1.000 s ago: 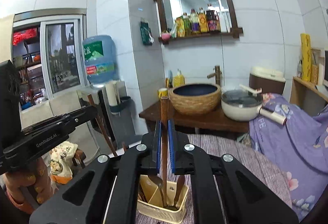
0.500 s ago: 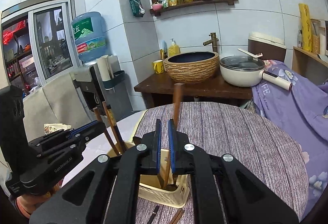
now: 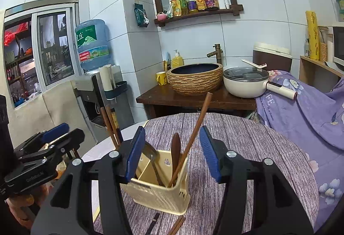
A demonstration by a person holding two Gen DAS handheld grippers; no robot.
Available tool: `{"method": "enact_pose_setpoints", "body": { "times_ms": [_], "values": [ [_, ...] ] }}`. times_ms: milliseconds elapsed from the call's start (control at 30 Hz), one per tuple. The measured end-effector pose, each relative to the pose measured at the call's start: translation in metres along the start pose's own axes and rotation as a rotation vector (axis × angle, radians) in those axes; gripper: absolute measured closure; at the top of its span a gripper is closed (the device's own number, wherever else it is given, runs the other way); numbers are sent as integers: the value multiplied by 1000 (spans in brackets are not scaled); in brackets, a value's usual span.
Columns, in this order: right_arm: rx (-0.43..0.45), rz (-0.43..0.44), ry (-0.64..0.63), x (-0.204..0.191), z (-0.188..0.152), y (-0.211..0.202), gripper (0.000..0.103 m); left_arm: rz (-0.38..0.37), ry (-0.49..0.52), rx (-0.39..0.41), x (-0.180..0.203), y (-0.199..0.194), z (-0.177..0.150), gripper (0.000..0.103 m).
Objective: Organize utensils
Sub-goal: 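Withdraw both open tools from the holder back toward the loose utensils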
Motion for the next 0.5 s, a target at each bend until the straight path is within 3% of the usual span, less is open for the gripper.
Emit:
{"method": "enact_pose_setpoints", "body": {
  "times_ms": [233, 500],
  "values": [
    [-32, 5, -26, -16, -26, -27, 41, 40, -50, -23, -23, -15, -20, 15],
    [-140, 23, -35, -32, -68, -32, 40, 82, -69, -127, -41, -14, -61, 14]
  ]
}}
Point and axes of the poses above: each gripper's, at about its wrist camera, not at the fingertips, and y roughly the way its jaws point, x to its right, z to its top, the point moved 2 cm from there along y, roughly the way its jaws point, and after that the axes turned 15 degrees about -y, right-handed, at the moved point
